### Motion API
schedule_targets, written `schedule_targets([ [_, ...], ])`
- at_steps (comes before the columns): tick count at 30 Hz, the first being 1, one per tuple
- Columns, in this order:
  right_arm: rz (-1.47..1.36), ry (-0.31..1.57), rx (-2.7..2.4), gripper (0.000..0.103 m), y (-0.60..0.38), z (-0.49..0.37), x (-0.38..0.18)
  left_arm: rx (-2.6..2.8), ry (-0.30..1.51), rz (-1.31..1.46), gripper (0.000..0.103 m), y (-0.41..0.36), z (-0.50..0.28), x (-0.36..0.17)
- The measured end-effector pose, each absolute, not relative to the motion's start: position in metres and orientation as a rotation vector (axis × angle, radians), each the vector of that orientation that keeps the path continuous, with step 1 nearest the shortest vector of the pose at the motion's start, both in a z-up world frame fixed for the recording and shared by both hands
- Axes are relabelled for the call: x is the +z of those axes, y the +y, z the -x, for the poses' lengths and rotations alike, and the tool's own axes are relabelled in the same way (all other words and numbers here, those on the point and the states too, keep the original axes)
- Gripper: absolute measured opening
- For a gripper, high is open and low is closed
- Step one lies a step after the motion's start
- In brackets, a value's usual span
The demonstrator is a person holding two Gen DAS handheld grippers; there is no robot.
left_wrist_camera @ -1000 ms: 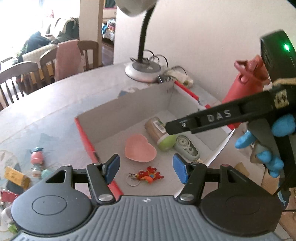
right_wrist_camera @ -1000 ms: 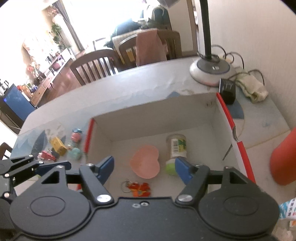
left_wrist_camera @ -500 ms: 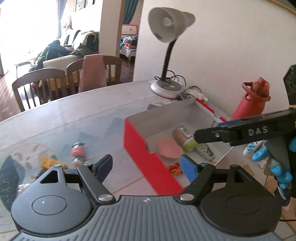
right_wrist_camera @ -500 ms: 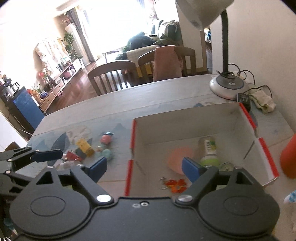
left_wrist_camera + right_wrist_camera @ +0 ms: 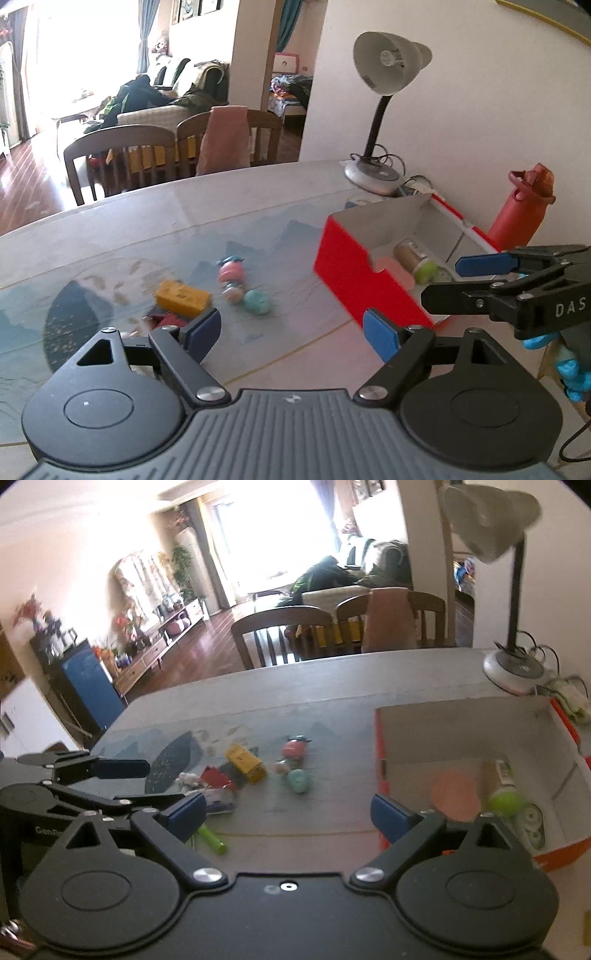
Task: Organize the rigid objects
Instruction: 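Withdraw both tools from the box toward the remaining table items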
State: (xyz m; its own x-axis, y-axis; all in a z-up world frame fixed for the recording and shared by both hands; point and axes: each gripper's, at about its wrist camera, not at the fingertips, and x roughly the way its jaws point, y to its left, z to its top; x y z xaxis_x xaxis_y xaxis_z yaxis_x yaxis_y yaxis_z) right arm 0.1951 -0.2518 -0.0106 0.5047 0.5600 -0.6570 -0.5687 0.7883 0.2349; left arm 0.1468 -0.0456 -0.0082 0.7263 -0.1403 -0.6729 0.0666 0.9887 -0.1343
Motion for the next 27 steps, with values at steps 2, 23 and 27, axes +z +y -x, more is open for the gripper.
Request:
schedule_targets([
  [2,0.022,0.792,0.686,0.096,-0.241,-0.192,-0.012,-0.117,0.746,0.11,0.085,-0.036,-0.14,-0.011],
  [23,0.253,0.775,0.714,0.093,-0.154,-0.21,-0.07,0.059,0.781,0.232,0.102,0.047,-0.142,-0.078],
  [27,0.246,0.811,0.712,0.092,-0.148,-0.23,-0.087,0.107,0.799,0.234,0.102,0.047,-0.155,-0.092],
])
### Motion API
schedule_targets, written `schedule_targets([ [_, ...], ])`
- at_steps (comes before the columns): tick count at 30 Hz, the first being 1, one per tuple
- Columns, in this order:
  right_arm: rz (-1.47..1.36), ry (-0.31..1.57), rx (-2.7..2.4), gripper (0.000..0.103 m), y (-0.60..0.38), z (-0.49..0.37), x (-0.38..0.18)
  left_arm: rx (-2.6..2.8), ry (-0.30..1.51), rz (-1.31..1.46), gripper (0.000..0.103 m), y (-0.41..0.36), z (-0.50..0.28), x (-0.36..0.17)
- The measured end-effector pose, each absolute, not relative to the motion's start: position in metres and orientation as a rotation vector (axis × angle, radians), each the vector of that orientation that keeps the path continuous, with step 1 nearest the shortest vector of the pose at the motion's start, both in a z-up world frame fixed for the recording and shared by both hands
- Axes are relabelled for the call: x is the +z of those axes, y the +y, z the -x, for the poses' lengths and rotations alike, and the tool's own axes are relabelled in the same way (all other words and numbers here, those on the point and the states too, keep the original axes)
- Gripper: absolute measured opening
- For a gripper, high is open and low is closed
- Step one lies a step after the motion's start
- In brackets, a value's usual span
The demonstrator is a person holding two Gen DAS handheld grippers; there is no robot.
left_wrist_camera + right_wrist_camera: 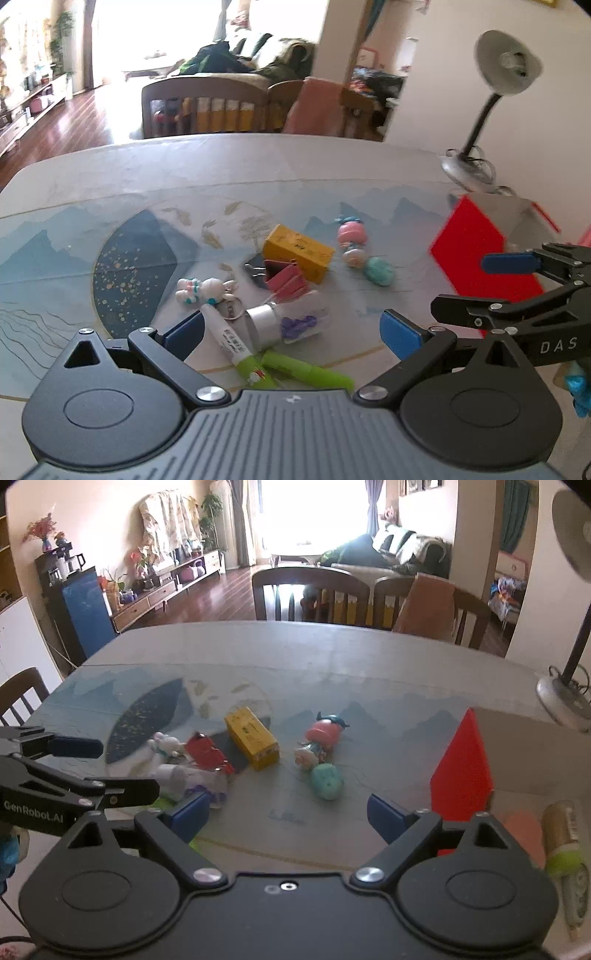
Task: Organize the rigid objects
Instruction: 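Withdraw both tools from the box toward the remaining table items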
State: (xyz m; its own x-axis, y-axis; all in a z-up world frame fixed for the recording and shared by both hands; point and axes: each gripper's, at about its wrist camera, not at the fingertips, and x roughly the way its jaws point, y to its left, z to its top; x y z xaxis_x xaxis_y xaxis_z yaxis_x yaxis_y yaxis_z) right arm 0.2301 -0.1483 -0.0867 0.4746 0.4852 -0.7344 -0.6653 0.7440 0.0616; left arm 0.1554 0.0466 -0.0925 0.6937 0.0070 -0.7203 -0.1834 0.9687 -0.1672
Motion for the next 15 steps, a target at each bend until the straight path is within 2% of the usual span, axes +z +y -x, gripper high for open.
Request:
schedule_targets([
  [4,0.252,0.817,0.721,0.091,-0.144,-0.246,-0.102,0.134,0.809,0.248,0.102,0.048,-0.168,-0.107],
  [15,0.256,0.844,0.662,0.067,-0.135,-0.28,-0.148,0.228,0.829,0.32,0.102,0.054,-0.193,-0.134],
])
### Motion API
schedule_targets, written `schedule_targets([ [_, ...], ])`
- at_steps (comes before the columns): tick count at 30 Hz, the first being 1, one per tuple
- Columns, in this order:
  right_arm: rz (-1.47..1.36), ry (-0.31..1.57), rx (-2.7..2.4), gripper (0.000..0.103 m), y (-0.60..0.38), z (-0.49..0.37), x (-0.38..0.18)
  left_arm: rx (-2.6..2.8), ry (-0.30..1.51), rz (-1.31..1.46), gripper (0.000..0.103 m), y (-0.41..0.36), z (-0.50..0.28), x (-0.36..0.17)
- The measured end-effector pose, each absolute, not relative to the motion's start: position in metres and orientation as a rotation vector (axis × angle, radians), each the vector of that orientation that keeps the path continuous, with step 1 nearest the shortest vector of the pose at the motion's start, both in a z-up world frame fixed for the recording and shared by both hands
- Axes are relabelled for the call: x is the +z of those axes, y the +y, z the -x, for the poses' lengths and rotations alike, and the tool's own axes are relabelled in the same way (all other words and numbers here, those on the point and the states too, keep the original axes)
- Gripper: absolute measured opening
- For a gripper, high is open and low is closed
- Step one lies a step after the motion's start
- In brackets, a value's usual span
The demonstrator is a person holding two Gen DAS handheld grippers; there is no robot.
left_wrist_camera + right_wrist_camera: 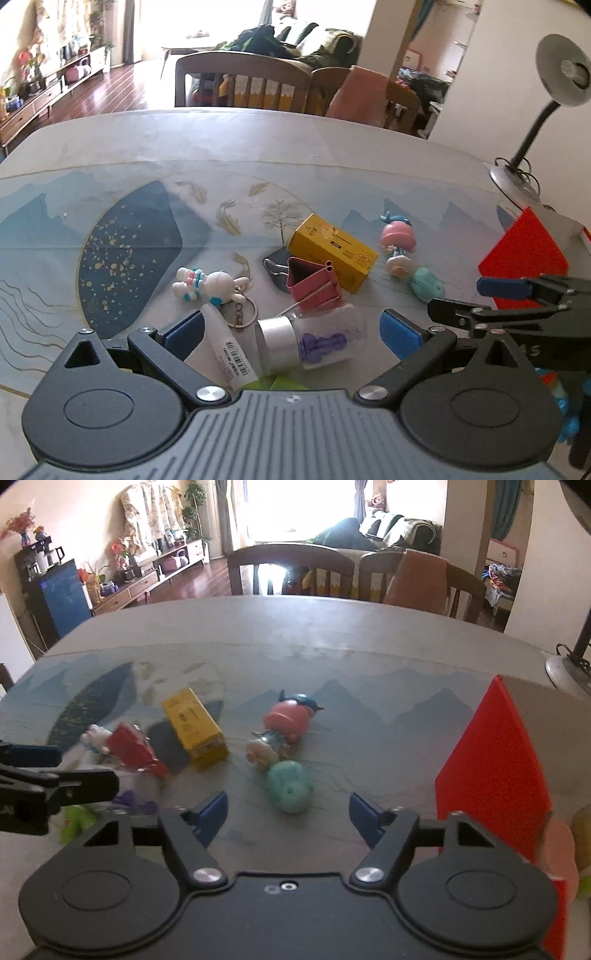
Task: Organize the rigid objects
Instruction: 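Withdraw both tools from the box toward the remaining table items, then grasp the teal egg toy with the right tool while the left tool grasps the purple-bead jar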
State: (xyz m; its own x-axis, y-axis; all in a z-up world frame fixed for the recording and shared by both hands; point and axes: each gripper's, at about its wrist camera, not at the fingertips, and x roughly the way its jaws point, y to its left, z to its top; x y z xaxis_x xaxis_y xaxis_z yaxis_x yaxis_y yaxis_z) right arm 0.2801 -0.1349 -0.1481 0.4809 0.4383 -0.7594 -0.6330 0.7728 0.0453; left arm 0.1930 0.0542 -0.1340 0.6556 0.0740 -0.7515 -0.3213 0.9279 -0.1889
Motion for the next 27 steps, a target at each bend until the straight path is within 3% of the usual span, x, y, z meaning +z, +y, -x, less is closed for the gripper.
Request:
schedule_targets([
  [18,0.294,0.825,0.679,0.038,-0.123,-0.291,-0.167,0.321,0.807,0.277,0.1,0.034,-0.208,-0.153],
  [20,0.289,0.826,0.677,0.035,-0.123,-0.292,-0.167,0.333,0.807,0.253,0.095,0.031,-0.208,-0.153],
  [23,0.285,0.826,0.679,0.03,-0.124,-0.292,-0.166,0.324,0.815,0.246,0.077,0.028,-0.209,-0.153],
  [27,0.282,0.829,0.676,0.03,-0.124,-0.292,-0.165,0.342,0.822,0.244,0.074,0.027,-0.209,-0.153],
])
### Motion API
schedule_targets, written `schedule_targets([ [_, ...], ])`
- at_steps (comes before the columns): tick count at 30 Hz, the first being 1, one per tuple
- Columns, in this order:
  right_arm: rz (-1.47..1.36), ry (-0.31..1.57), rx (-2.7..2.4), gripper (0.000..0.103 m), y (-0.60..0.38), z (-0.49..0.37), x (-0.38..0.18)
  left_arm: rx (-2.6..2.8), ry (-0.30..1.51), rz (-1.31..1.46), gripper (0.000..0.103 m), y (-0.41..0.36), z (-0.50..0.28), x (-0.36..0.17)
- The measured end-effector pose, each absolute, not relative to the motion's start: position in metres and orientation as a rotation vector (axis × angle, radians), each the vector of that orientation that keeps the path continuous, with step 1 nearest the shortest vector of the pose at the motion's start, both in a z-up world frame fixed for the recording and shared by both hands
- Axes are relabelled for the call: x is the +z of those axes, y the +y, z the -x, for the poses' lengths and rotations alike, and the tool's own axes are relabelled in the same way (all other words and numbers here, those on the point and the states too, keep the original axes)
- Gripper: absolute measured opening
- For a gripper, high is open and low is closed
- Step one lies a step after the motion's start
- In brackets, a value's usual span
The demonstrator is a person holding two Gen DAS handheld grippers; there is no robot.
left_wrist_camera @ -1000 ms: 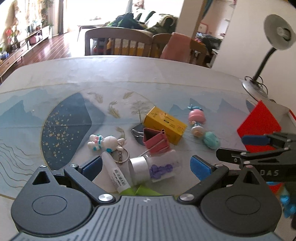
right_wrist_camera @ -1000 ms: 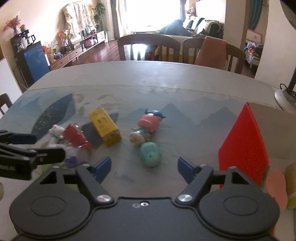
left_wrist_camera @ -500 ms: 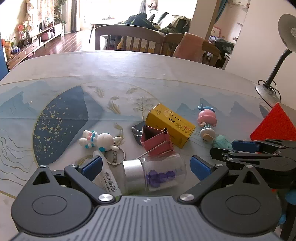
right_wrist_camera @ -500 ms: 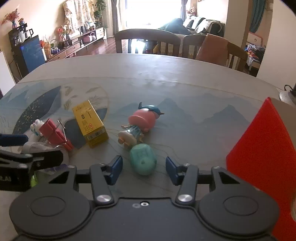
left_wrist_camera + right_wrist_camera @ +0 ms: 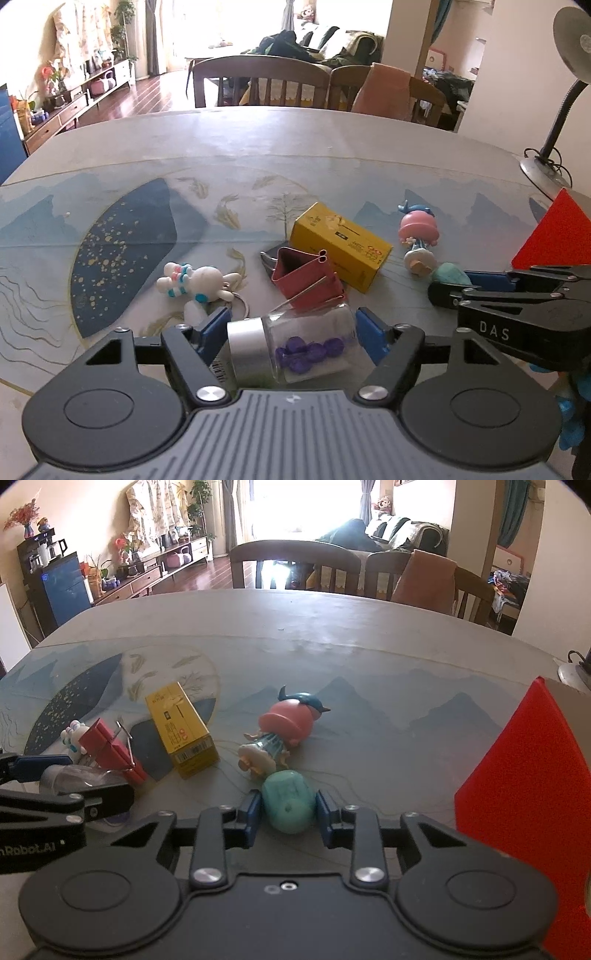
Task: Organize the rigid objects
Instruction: 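Grasp the teal egg toy with the right tool while the left tool grasps the purple-bead jar, then carry the teal toy and bead jar over the cardboard box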
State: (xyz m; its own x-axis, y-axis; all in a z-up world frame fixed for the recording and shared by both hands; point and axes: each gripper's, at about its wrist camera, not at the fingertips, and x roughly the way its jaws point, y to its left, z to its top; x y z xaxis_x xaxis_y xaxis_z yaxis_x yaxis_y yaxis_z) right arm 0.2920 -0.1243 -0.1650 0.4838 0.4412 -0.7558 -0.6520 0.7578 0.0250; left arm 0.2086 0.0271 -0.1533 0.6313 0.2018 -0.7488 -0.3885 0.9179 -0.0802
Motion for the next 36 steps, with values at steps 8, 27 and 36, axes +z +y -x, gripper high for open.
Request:
schedule_targets([
  [8,0.242,0.855,0.662,0.03,-0.131,-0.284,-0.148,0.339,0.818,0.261,0.074,0.028,-0.2,-0.143],
  [27,0.181,0.814,0.668,0.03,-0.187,-0.237,-0.051,0.176,0.781,0.255,0.074,-0.004,-0.174,-0.064],
  [36,0.153,0.773,0.637,0.03,-0.236,-0.23,-0.022,0.106,0.748,0.2,0.074,-0.04,-0.177,-0.03],
])
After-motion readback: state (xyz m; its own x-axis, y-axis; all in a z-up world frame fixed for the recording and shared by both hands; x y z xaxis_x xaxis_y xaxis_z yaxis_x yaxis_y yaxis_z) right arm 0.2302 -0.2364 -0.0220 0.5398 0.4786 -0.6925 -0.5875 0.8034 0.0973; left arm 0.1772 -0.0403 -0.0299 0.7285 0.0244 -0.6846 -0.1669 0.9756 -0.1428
